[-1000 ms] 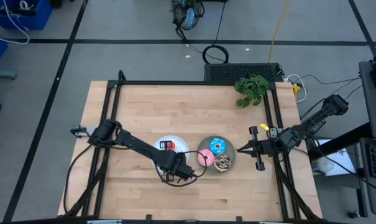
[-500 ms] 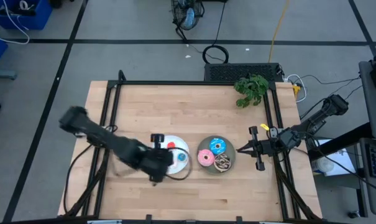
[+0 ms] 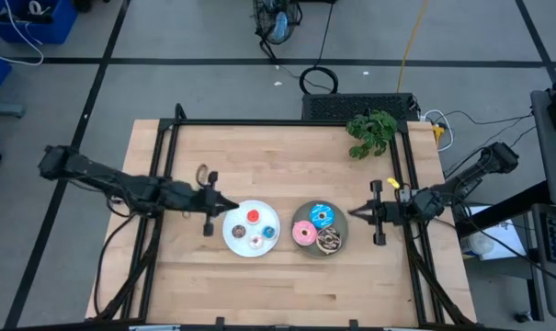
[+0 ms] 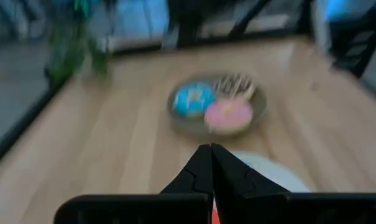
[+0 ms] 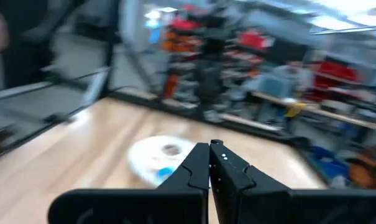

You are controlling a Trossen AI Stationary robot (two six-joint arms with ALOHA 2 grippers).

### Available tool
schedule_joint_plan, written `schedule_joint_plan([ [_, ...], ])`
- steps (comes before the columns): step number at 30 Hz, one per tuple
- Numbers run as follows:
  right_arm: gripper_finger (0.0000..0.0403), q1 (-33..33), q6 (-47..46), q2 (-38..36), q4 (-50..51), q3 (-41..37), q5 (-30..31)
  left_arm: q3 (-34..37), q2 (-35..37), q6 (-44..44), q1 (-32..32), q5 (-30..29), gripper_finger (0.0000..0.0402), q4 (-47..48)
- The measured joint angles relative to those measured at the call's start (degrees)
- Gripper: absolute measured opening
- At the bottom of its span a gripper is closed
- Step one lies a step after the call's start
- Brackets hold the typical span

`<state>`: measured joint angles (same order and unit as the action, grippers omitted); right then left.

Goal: Pick & Place donuts
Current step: Return to Home Position

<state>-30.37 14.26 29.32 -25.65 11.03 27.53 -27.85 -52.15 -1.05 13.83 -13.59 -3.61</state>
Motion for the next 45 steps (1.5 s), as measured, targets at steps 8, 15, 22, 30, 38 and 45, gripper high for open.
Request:
schedule_joint_plan([
  [8,0.0000,5.25,1.31,-5.50,-5.55,-5.51,-4.38,16.48,17.62,-7.97,-5.20,5.31,0.0002,-12.48],
  [15,0.0000,9.60,-1.43,-12.28,-4.20,-8.05,-6.71,24.73,30.73,-8.95,-11.71,9.79,0.0001,-14.17],
  [22,0.0000,13.59,-3.15,-13.37,-0.59,-8.31,-14.25,27.27,35.39,-7.94,-17.01,13.95,0.0001,-10.41],
  [30,0.0000,18.74,-7.12,-12.61,2.84,-10.03,-14.64,27.27,35.33,-9.19,-19.29,14.03,0.0001,-9.36],
  [38,0.0000,22.24,-9.03,-12.26,1.56,-10.08,-21.50,27.27,35.29,-9.19,-20.53,14.14,0.0001,-7.57],
  [45,0.0000,23.32,-10.11,-10.99,2.10,-10.13,-21.62,27.27,35.29,-9.63,-20.53,15.11,0.0001,-7.49],
])
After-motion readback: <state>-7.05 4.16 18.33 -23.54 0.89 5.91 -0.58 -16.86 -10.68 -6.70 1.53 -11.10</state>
